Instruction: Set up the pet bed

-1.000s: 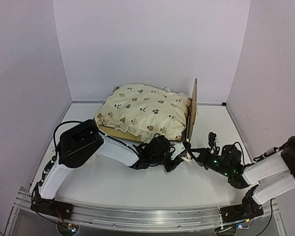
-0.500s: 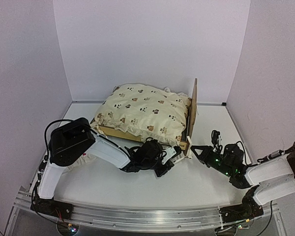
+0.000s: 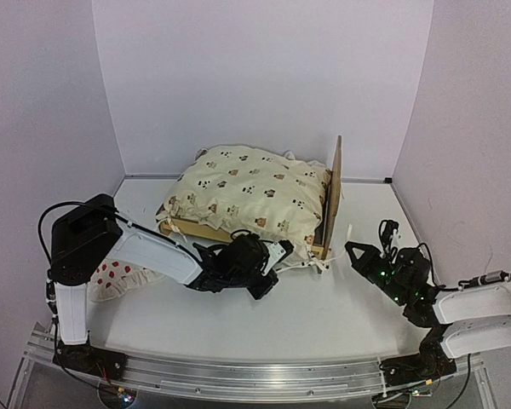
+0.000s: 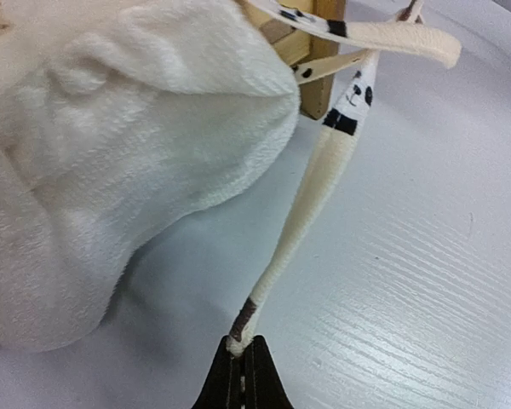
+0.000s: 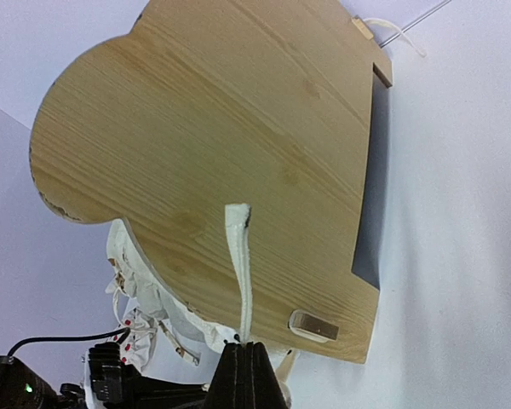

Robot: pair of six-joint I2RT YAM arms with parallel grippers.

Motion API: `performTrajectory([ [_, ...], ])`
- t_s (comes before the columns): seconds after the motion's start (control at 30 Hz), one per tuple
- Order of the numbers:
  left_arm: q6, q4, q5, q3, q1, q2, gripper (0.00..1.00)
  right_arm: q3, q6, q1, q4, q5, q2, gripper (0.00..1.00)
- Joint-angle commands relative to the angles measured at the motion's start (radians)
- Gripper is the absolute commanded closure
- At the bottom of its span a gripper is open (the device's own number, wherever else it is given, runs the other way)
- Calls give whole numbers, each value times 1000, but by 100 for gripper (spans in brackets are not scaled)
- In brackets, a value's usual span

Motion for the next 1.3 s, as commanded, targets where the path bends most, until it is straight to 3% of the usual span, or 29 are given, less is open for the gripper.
performTrajectory([
  [0.0, -72, -103, -122, -28, 17, -112, 100, -8, -45, -12, -66, 83, -62, 100],
  [0.73, -265, -316, -247, -117, 197, -290, 100, 8, -129, -32, -217, 191, -152, 100],
  [1.27, -334, -370, -255, -145, 369, -309, 100, 73, -178, -159, -259, 184, -62, 100],
])
